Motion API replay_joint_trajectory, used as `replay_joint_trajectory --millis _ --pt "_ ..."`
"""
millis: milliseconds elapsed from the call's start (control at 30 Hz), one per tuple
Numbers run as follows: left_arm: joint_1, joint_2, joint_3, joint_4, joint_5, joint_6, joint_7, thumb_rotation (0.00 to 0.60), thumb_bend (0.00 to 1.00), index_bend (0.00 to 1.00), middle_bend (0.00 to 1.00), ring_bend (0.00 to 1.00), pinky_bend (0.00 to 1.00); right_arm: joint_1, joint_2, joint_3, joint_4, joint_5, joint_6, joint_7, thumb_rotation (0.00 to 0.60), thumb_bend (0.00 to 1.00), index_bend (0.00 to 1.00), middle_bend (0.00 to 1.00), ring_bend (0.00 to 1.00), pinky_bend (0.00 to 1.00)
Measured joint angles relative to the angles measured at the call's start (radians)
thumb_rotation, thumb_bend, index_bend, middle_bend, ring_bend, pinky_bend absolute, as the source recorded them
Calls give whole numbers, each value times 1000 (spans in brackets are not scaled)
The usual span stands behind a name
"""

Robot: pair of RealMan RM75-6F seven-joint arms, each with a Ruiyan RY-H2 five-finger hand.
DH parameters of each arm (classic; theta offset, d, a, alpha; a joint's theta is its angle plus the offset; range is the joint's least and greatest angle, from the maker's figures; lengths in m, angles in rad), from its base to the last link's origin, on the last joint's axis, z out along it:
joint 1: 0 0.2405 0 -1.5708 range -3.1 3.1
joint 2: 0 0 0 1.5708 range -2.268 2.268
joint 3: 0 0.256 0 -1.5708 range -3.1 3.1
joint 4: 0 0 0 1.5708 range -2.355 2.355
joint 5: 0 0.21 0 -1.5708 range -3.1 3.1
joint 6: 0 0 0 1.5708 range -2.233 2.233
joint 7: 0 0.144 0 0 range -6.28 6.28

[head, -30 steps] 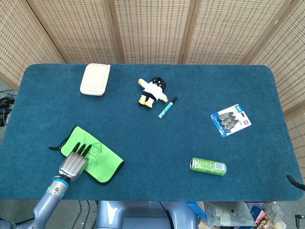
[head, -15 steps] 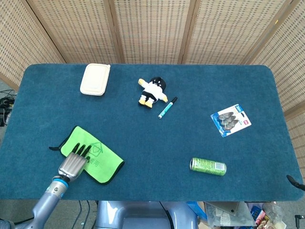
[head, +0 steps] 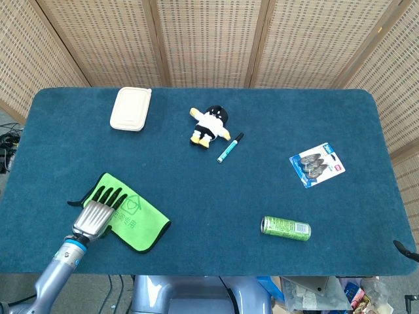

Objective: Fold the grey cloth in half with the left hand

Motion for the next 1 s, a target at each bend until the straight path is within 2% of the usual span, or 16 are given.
replay_joint_trajectory --millis 333,567,1000 --pt "8 -3 -62 139 -14 -45 -129 600 365 0 0 0 0 1 -2 -3 -1 -5 0 -9 600 0 0 0 0 0" --pt "-3 -62 -103 316 -15 -140 -249 600 366 0 0 0 0 5 -7 -6 -3 -6 -6 -25 600 0 0 0 0 0" --pt "-20 -172 -139 497 9 -213 -318 600 366 0 0 0 0 12 -14 -6 -1 4 -20 -40 600 0 0 0 0 0"
